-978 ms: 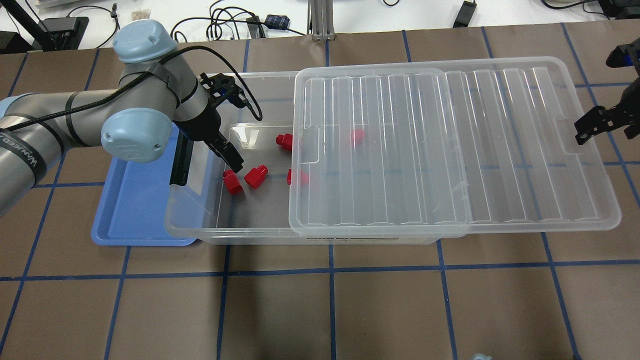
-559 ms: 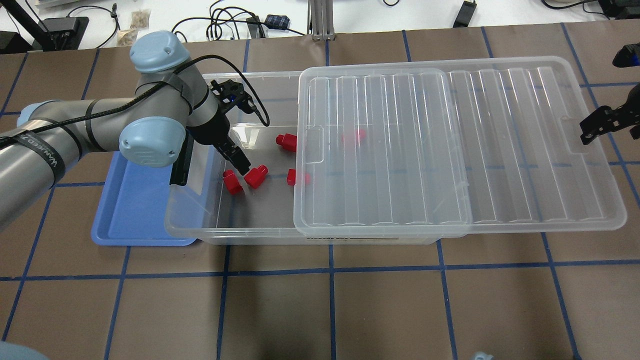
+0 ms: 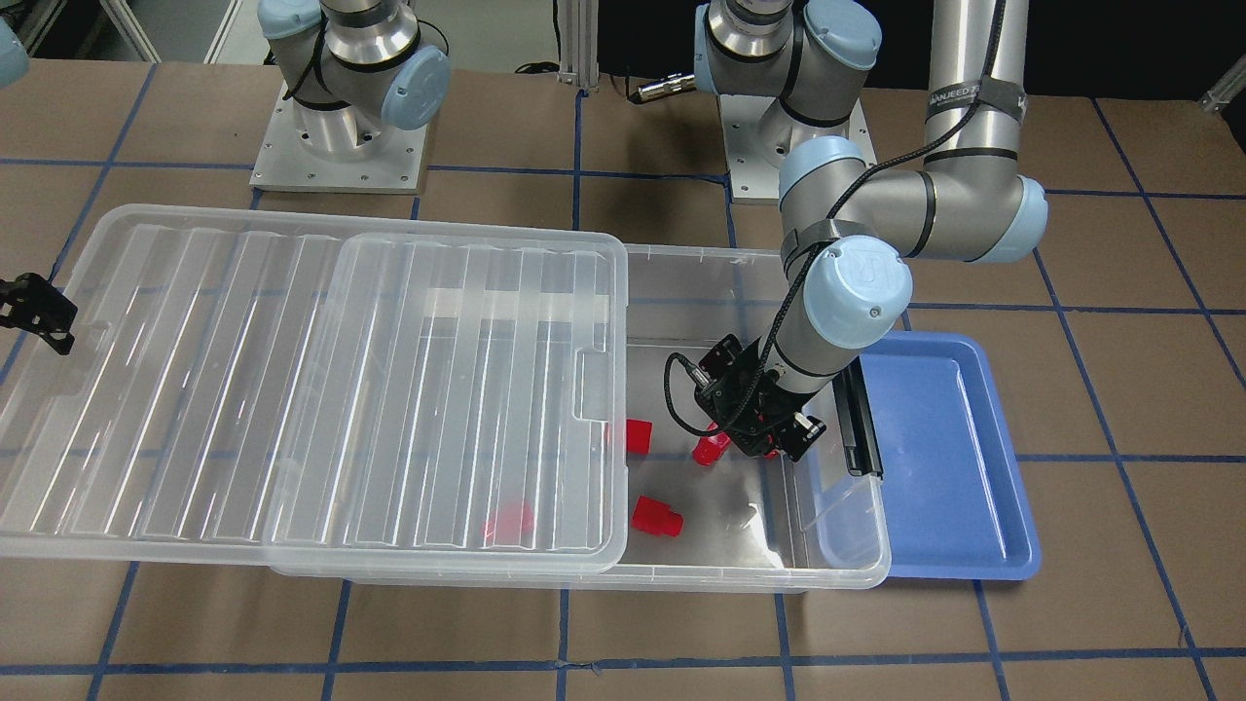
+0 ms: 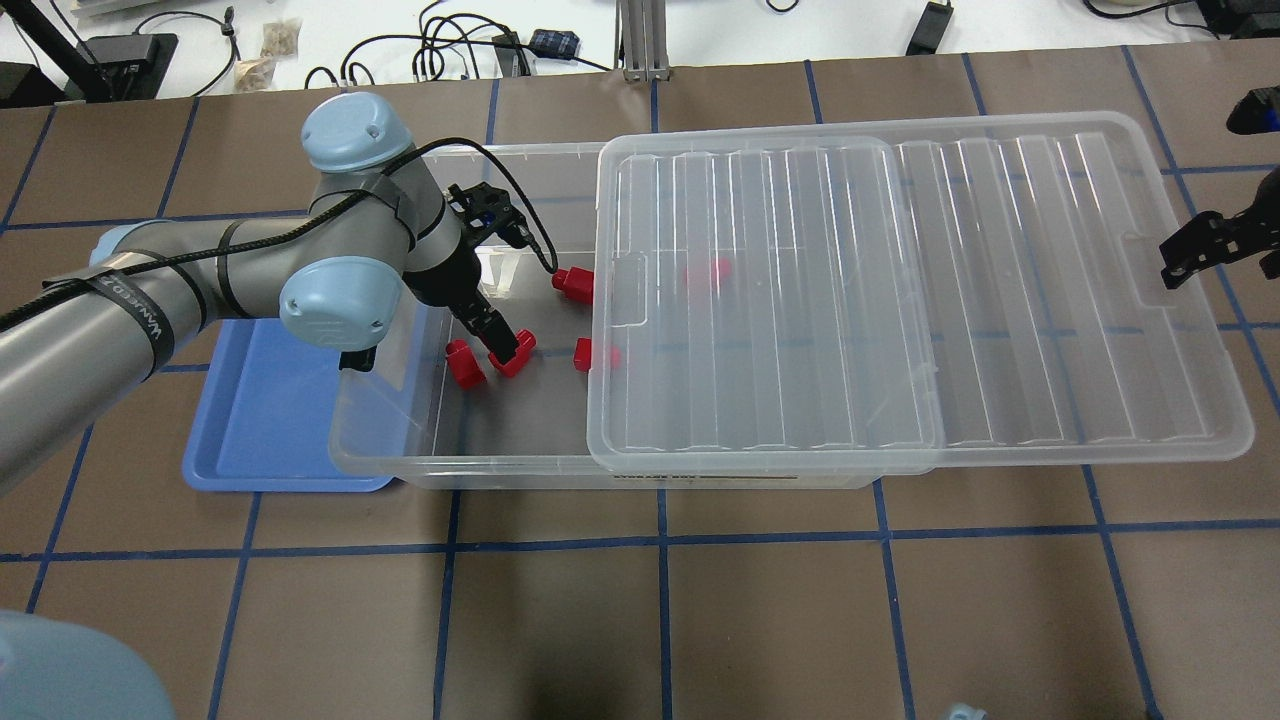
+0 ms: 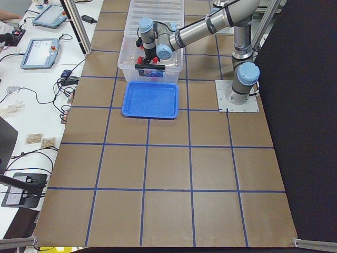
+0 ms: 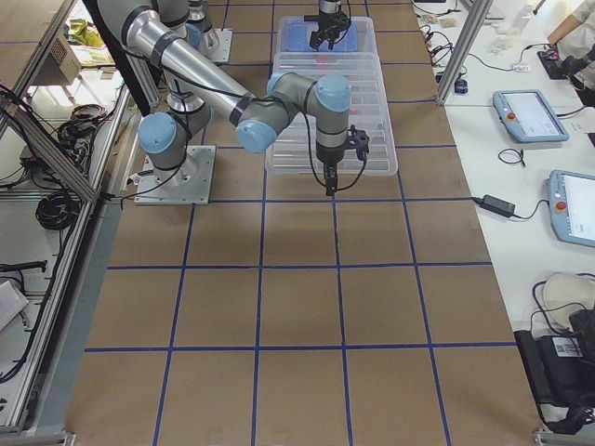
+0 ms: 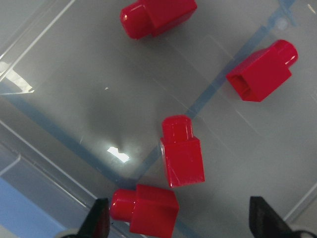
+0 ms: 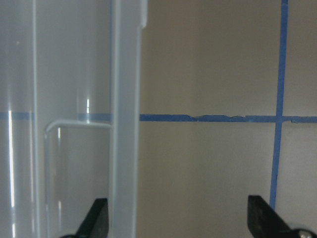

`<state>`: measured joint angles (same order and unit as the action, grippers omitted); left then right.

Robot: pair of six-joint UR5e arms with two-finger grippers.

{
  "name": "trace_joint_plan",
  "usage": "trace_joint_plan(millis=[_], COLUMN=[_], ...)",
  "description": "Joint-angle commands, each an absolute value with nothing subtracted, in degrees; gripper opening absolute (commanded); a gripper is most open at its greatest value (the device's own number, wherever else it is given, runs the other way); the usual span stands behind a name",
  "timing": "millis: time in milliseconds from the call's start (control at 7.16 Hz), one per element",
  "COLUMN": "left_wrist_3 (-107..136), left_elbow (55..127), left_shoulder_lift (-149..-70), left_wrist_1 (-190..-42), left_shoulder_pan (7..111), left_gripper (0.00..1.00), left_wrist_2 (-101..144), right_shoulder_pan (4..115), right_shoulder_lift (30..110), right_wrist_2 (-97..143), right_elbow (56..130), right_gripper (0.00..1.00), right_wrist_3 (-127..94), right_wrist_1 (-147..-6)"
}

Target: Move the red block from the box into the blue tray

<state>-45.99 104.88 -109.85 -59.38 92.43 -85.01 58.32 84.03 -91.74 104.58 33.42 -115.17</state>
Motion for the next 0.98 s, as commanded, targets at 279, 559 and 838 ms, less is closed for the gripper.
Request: trace_joint_plan(millis=[279, 559, 838], left_wrist_3=[-46.05, -45.97, -45.88], left_elbow=[105.38, 105.73, 105.73], left_shoulder_lift=[-110.91, -111.79, -112.50], left_wrist_1=[-58.18, -56.87, -55.91], left_shoulder_pan=[92.99, 93.08, 93.16], left_gripper=[1.00, 1.00, 1.00], left_wrist_2=[-85.17, -85.17, -84.99], right_shoulder_pan=[58.80, 58.97, 61.24], right_shoulder_lift=[84.64, 85.08, 87.43], right_wrist_2=[-91.32, -91.14, -91.06], right_elbow=[98.83, 90.22, 82.48], right_gripper=[1.00, 1.00, 1.00], right_wrist_3=[33.05, 32.87, 27.29], right_wrist_1=[-109.47, -96.66, -85.32])
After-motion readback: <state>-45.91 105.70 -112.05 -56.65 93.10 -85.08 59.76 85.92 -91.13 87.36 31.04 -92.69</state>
